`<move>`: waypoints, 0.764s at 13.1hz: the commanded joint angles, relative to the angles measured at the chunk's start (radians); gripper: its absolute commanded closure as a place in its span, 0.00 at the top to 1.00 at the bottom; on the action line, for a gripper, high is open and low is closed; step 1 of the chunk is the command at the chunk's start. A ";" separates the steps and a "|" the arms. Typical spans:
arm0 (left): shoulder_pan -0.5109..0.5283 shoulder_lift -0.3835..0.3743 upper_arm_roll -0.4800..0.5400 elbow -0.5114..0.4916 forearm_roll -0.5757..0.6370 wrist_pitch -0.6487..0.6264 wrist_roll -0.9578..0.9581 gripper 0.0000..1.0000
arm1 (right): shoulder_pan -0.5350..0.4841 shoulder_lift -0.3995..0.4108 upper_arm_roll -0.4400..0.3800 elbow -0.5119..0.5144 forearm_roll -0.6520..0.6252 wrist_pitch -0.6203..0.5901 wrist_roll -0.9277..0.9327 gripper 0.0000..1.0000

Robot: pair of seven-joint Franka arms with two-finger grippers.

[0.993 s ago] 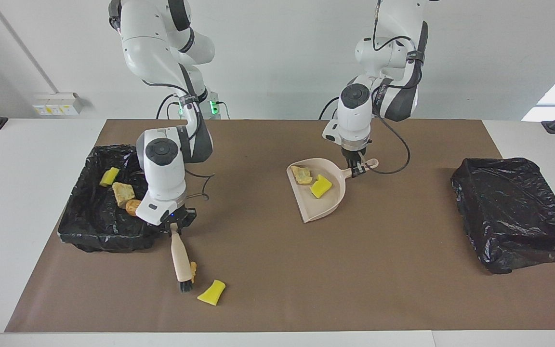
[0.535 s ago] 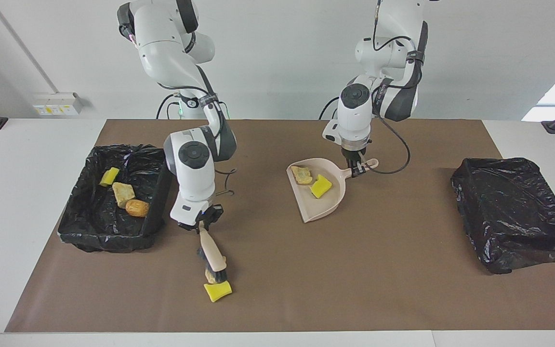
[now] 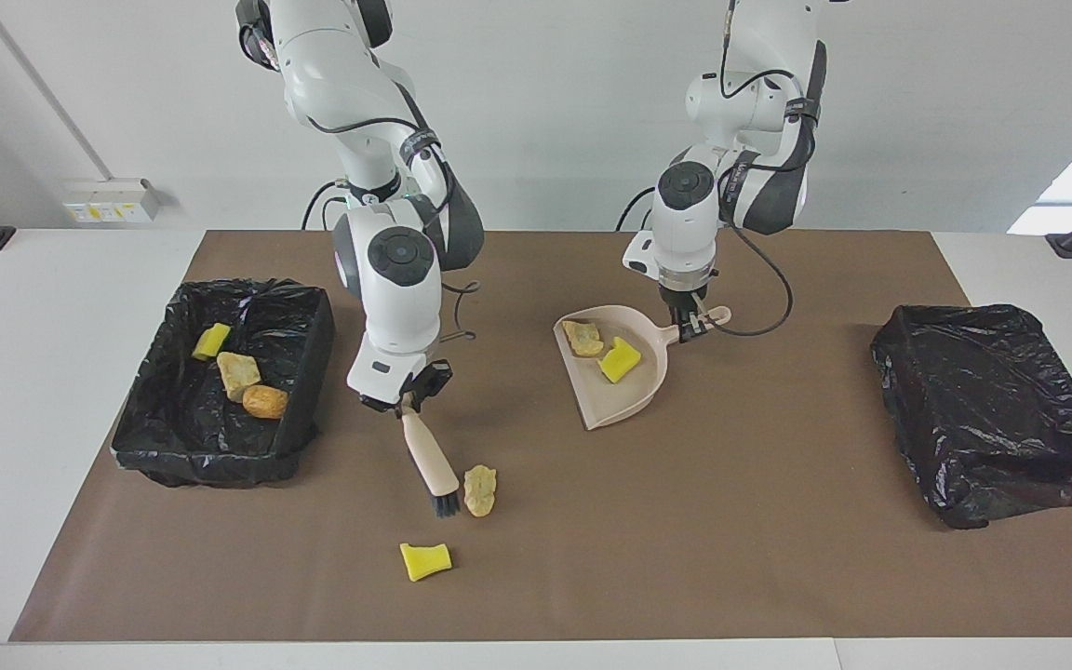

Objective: Sweep and dump trash in bin
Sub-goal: 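Sweep the far crumbs with the right gripper toward the held dustpan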

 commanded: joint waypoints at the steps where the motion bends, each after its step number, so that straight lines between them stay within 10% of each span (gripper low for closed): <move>1: 0.016 -0.014 -0.001 -0.027 0.009 0.026 -0.011 0.00 | -0.044 0.090 0.005 0.079 -0.092 0.066 -0.060 0.00; 10: 0.018 -0.014 -0.001 -0.028 0.009 0.028 -0.055 0.00 | -0.021 0.332 0.002 0.322 -0.235 0.160 -0.079 0.00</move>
